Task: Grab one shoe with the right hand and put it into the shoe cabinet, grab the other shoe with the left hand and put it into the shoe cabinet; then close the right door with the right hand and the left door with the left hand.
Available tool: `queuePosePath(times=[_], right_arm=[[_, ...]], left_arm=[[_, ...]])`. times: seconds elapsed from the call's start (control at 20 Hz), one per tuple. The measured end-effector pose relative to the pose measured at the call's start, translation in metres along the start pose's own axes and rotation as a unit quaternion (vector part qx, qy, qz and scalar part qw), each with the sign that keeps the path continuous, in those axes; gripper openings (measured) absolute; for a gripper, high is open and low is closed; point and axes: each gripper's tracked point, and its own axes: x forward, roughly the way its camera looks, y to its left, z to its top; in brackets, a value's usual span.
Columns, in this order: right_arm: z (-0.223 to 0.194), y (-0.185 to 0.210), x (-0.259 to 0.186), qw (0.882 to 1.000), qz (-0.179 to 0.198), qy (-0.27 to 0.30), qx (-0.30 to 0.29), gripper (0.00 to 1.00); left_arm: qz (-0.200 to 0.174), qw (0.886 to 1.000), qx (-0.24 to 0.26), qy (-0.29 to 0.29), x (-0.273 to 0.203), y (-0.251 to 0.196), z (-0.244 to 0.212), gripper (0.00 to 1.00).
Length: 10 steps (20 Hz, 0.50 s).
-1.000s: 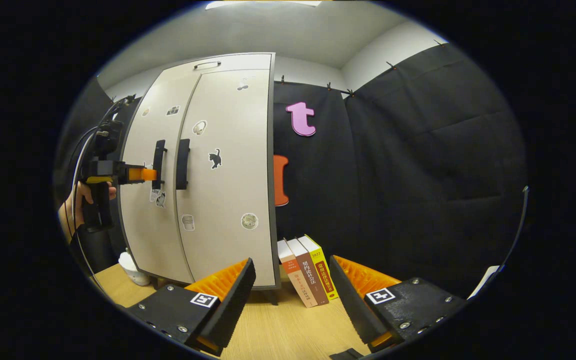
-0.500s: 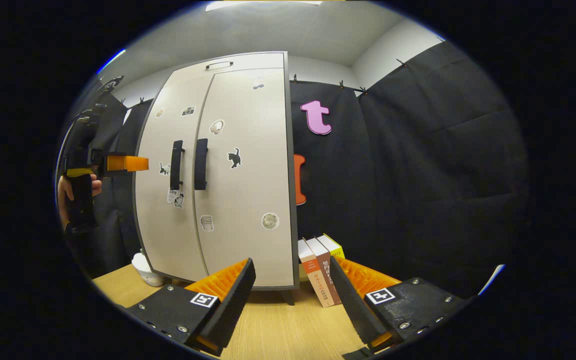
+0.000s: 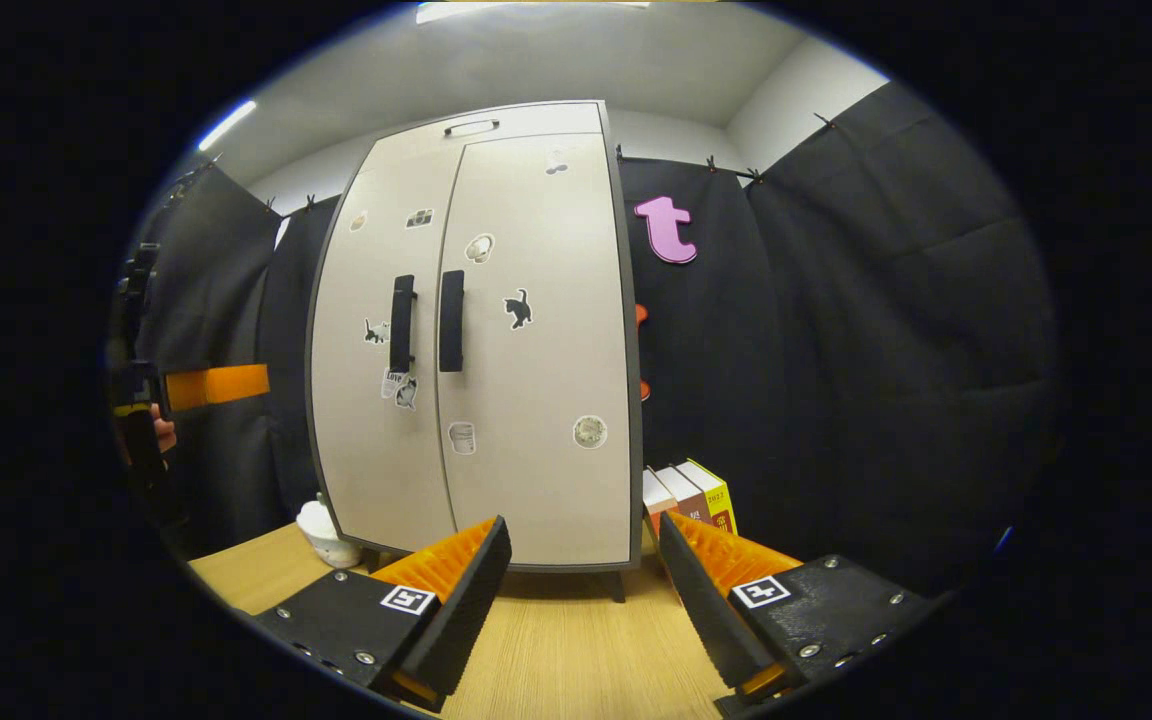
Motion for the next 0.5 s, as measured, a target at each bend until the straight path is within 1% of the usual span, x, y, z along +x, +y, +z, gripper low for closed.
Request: queuePosePath(times=[0.15,0.4,0.5], right_arm=[[0.003,0.005,-0.001,1.000,0.004,-0.003,0.000,0.92],[0.004,0.015,-0.004,1.000,0.011,-0.004,0.004,0.92],[0.003,0.018,-0.005,1.000,0.014,-0.003,0.003,0.92]], left_arm=[[0.024,1.000,-0.004,0.015,-0.015,0.013,-0.025,0.97],[0.034,0.999,-0.007,0.034,-0.037,0.015,-0.056,0.96],[0.034,0.999,-0.018,0.037,-0.040,0.013,-0.062,0.97]])
